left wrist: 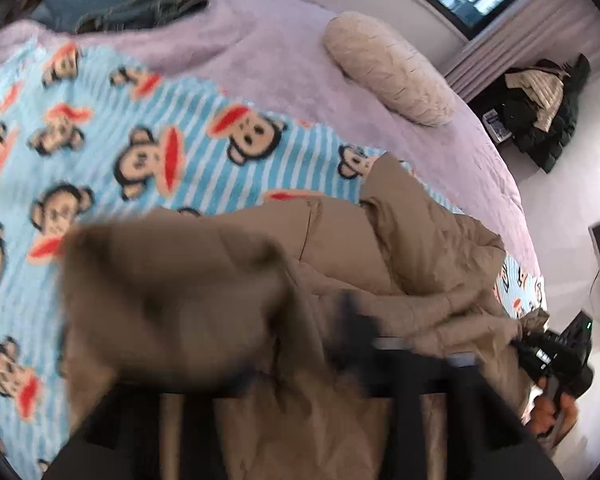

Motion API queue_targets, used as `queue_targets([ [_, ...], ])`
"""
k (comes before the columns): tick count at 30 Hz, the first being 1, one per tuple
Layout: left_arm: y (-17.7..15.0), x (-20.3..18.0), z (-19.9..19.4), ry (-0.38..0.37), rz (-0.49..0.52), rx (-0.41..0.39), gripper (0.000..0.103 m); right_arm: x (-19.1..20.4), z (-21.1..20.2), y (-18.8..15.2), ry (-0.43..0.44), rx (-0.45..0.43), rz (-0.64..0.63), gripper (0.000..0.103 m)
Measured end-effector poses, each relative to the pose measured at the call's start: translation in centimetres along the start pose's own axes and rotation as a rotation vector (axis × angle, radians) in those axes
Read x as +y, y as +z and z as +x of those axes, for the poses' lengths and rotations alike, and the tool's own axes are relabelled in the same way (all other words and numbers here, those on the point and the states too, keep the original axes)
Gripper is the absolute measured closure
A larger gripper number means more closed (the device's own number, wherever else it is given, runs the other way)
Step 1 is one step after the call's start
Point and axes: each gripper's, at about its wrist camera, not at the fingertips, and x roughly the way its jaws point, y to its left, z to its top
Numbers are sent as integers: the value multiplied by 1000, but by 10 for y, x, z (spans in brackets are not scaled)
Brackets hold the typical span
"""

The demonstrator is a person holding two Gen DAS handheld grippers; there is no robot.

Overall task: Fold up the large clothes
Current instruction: 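Lower the hem onto the jacket and open both tools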

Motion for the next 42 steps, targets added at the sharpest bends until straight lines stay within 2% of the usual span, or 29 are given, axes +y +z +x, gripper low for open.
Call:
queue_targets([
  [1, -1, -1, -10, 9, 14, -27, 20, 4, -6, 0, -2, -4, -14, 75],
  [2, -2, -3, -23, 15, 38, -59, 18, 8, -15, -1, -5, -15, -33, 54],
  [4, -2, -6, -40, 14, 76, -77, 18, 15, -31, -6, -5, -43, -67, 32],
  [6, -4, -7, -50, 25, 106, -82, 18, 21, -43, -15, -2, -46, -105, 32],
  [7, -4, -9, -51, 28, 120, -81, 18, 23, -46, -19, -4, -35, -125, 37],
  [9, -4, -16, -47, 42, 175, -77, 21, 28, -44, -29, -51, 9, -192, 57],
  [10, -5, -19, -43, 51, 197, -71, 33, 30, -40, -32, -89, 33, -231, 70],
  [11, -5, -22, -34, 59, 215, -49, 43, 31, -33, -33, -125, 59, -274, 73],
  [12, -4, -25, -22, 56, 220, -21, 44, 30, -30, -34, -140, 68, -292, 74],
  [14, -5, -31, -5, 68, 227, -15, 44, 24, -20, -32, -154, 84, -310, 76],
  [17, 4, -32, 26, 165, 246, -39, 44, 17, -4, -21, -202, 72, -334, 79],
  [21, 21, -16, 63, 238, 184, -56, 44, 13, 10, -1, -245, 29, -359, 85],
  [23, 26, -11, 75, 271, 177, -54, 44, 8, 17, 9, -264, 18, -351, 94],
  [27, 38, -11, 70, 298, 155, -39, 44, 9, 5, 17, -315, -28, -323, 96],
  [30, 38, -11, 33, 260, 180, -113, 43, 10, -23, 14, -350, -94, -369, 96],
  [32, 34, -4, 21, 291, 210, -141, 43, -2, -30, 11, -409, -117, -384, 96],
  [35, 34, 19, 49, 399, 214, -72, 43, -29, -11, 22, -446, -79, -327, 96],
  [39, 38, 45, 81, 384, 85, -64, 37, -51, 18, 38, -446, -71, -244, 97],
  [42, 36, 47, 99, 397, 80, -73, 34, -55, 31, 42, -451, -76, -257, 95],
])
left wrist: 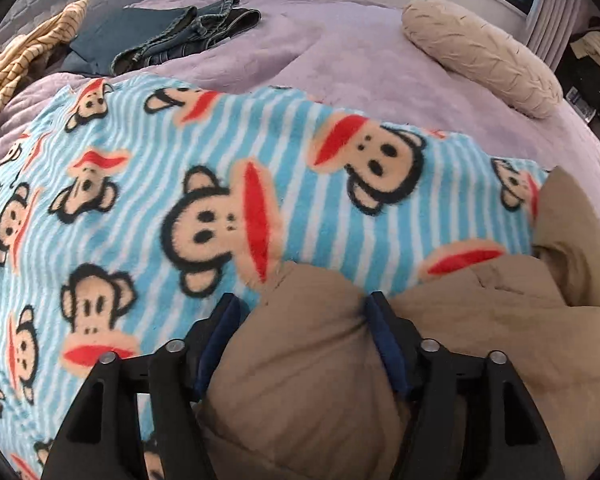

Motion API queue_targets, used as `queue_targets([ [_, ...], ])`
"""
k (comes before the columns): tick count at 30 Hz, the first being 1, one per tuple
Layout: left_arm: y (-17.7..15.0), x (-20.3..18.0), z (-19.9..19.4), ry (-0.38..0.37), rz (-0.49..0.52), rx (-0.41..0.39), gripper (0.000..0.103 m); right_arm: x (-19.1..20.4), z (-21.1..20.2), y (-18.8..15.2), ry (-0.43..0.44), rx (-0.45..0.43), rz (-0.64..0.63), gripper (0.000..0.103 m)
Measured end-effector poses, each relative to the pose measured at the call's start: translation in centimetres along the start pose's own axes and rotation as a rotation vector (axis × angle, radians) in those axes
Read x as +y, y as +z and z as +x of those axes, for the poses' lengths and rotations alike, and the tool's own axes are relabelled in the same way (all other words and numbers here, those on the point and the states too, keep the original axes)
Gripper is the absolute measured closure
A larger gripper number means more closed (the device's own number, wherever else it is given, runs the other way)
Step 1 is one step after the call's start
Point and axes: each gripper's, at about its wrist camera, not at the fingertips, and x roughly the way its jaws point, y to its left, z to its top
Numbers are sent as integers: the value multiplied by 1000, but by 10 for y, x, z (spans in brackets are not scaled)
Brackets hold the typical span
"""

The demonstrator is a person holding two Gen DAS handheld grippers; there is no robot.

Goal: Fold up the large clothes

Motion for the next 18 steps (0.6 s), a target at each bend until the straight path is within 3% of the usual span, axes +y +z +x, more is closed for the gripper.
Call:
queue_targets([
  [8, 10, 0, 2, 31, -3, 22, 30, 8, -1, 2, -29, -11, -8, 91],
  [11, 14, 6, -26, 32, -7, 8, 30, 14, -18, 7, -62, -21, 8, 83],
  [16, 1, 13, -87, 3, 20, -38, 30, 13, -63, -10, -19, -86, 55, 64],
  [18, -7, 13, -102, -14, 40, -39, 30, 11, -81, -26, 3, -98, 68, 63],
])
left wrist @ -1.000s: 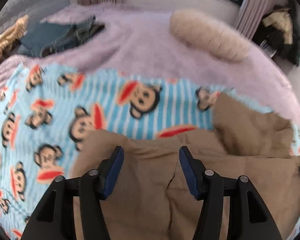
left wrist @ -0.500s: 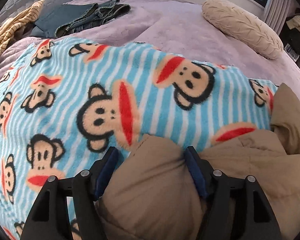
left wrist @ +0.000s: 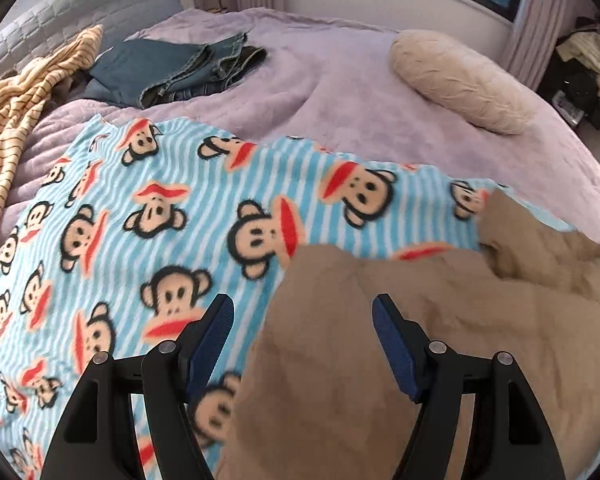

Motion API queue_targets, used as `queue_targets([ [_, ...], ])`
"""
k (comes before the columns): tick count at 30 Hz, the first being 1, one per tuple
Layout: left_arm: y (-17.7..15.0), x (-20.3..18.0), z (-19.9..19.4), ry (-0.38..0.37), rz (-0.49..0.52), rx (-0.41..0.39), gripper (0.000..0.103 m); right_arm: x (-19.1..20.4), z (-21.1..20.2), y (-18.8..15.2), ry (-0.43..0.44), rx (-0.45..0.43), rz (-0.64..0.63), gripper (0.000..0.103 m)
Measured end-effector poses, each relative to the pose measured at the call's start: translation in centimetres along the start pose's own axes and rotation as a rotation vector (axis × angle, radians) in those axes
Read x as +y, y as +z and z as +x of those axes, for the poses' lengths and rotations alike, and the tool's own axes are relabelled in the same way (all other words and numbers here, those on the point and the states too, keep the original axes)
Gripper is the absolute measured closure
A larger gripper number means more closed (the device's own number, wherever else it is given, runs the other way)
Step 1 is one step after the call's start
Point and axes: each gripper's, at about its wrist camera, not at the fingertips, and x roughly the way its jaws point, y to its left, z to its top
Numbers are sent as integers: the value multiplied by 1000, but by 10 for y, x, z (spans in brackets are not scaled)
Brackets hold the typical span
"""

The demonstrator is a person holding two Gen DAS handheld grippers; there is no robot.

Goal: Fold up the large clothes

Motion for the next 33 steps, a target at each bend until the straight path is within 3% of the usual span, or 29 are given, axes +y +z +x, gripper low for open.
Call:
queue_targets([
  [7, -46, -16, -39, -17, 87, 21, 30, -4, -42, -46, 80, 31, 26, 56],
  [15, -102, -23, -62, -80, 99, 92, 30, -9, -72, -94, 111, 69, 56, 46],
  [16, -107, -22, -64, -83, 95, 102, 27, -8, -75, -100, 113, 77, 55, 46],
  [17, -113, -21, -65, -84, 92, 119, 9, -6, -77, -106, 117, 87, 51, 46],
  [18, -118, -20, -67, -83, 85, 124, 2, -4, -79, -111, 119, 92, 48, 46],
  [25, -135, -12, -73, -89, 54, 146, 1, 6, -87, -139, 168, 130, 67, 37],
  [29, -143, -15, -76, -73, 86, 149, 1, 10, -87, -154, 210, 151, 84, 21],
  [33, -148, -14, -74, -69, 100, 172, 1, 7, -79, -168, 245, 195, 146, 19],
])
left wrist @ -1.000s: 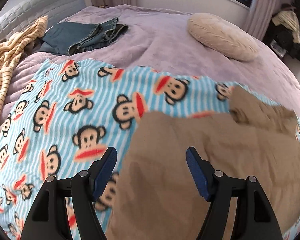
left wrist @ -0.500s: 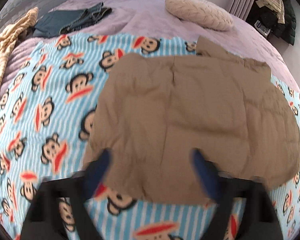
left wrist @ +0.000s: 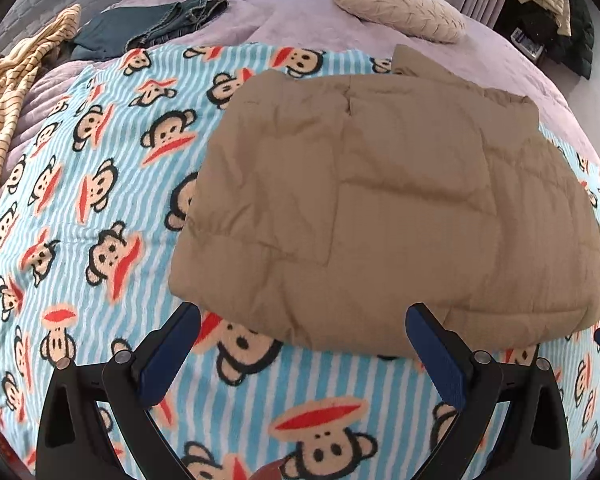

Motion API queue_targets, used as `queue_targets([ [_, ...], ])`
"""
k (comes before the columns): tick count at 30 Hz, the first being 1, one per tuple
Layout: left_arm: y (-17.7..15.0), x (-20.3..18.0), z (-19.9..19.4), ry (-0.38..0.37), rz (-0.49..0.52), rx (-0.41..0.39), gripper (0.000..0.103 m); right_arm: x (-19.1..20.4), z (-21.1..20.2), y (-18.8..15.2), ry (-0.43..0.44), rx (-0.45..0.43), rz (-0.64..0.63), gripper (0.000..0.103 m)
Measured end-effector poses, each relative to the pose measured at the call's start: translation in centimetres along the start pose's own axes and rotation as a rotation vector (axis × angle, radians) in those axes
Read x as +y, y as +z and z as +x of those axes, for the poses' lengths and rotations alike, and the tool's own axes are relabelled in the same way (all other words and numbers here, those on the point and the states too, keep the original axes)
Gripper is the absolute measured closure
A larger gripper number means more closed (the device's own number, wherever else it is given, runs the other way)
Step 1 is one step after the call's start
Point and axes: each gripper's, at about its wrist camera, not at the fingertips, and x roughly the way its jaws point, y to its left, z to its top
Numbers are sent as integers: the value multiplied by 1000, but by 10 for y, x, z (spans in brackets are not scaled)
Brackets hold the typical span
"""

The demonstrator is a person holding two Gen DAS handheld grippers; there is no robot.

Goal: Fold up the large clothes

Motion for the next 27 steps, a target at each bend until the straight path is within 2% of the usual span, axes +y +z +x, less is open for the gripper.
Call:
queue_targets([
  [1, -1, 2, 1, -5, -9, 8, 1, -2, 3, -2, 17, 12, 21, 10],
  [4, -4, 4, 2, -11, -23, 24, 1, -9, 8, -7, 84, 37, 74, 0],
  [8, -7, 3, 4, -10, -16, 41, 1, -14, 17, -15, 131, 63, 127, 0],
  [12, -11, 5, 10, 49, -19, 47, 1, -16, 23, -23, 154, 71, 155, 0],
  [15, -15, 6, 17, 58, -18, 66, 1, -19, 29, -27, 169, 87, 176, 0],
  [19, -20, 16, 24, -65, -73, 117, 1, -27, 38, -29, 189, 120, 211, 0],
  [24, -23, 37, 26, -158, -218, 96, 1, -37, 42, -28, 277, 127, 283, 0],
  [27, -24, 49, 27, -243, -292, 80, 1, -37, 42, -25, 316, 114, 297, 0],
])
